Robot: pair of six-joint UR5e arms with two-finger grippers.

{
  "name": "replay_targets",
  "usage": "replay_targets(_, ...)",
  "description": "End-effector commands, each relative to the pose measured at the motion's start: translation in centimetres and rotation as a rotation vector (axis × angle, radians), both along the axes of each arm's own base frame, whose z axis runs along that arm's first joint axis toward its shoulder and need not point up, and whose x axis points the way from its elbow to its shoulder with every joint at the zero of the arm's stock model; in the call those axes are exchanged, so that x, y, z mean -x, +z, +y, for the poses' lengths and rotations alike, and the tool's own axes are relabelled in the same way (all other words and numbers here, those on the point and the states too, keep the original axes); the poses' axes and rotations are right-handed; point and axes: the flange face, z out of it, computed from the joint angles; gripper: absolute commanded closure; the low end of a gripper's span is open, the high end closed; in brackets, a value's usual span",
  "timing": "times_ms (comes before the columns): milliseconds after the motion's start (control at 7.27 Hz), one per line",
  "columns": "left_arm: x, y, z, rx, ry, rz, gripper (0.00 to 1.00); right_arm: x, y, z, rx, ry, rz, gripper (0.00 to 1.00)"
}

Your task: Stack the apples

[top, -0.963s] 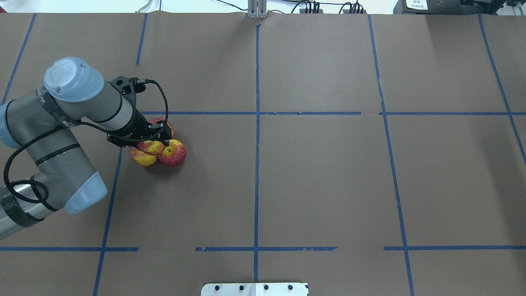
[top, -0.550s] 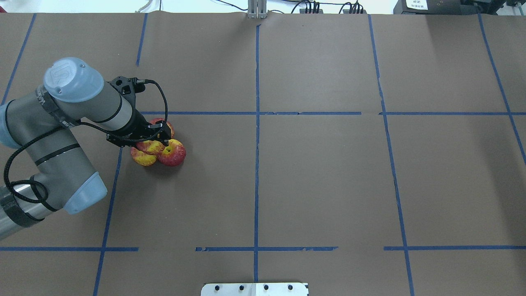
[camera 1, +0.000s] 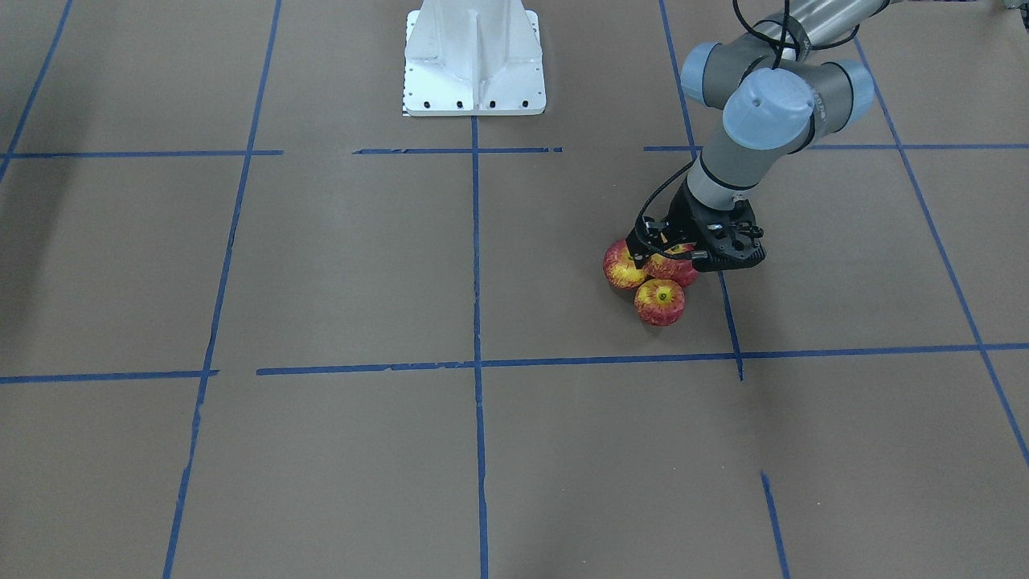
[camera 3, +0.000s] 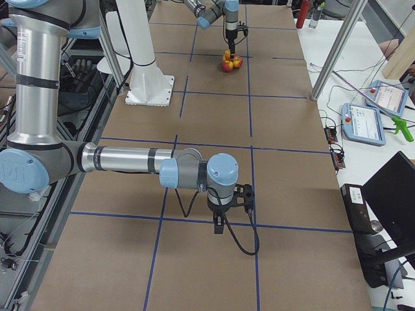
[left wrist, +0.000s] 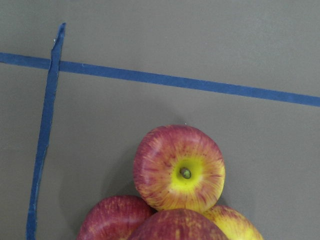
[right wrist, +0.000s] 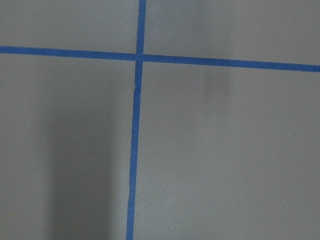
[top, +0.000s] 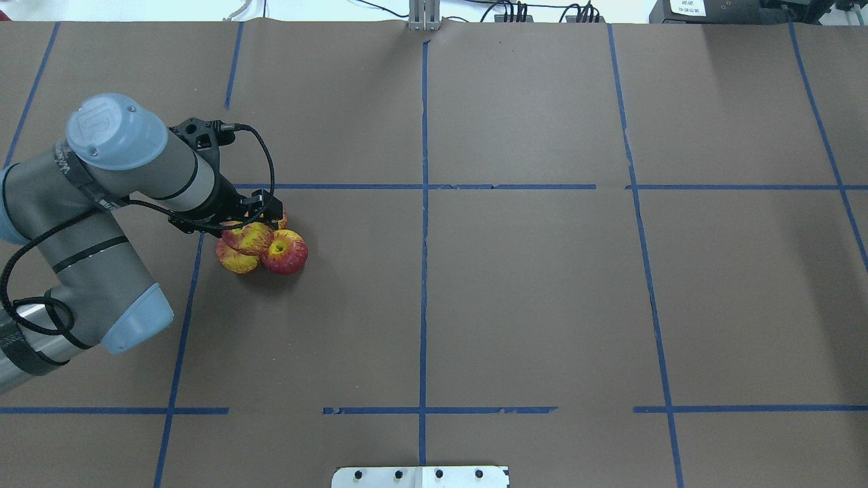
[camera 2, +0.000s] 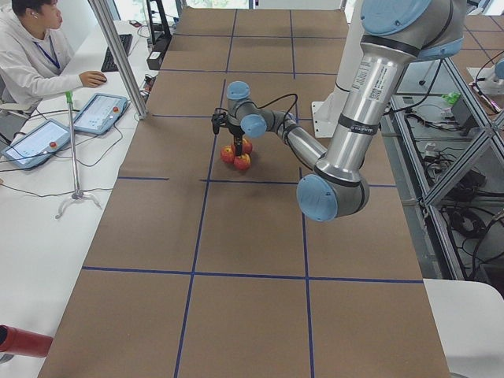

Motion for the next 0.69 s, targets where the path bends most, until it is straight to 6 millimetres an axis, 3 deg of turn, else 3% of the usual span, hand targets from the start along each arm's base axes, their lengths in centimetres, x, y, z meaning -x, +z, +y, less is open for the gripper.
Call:
replay_targets(0,4.4,-2.7,0.2,-0.015,-0.02,-0.016,0.01,0.0,0.0,0.0,0.0,0.0,0.0,0.0)
replay_targets(138,6.2,-4.2,0.9,-0.042,0.004,-0.031,0.01,0.0,0.0,0.0,0.0,0.0,0.0,0.0)
replay_targets(275,9.9,-4.1,0.4,-0.078,-0.016,-0.042,0.01,0.0,0.0,0.0,0.0,0.0,0.0,0.0)
replay_targets(550,17.4,2.3,0.8,-0.129,0.071,-0.096,0.01,0.0,0.0,0.0,0.0,0.0,0.0,0.0)
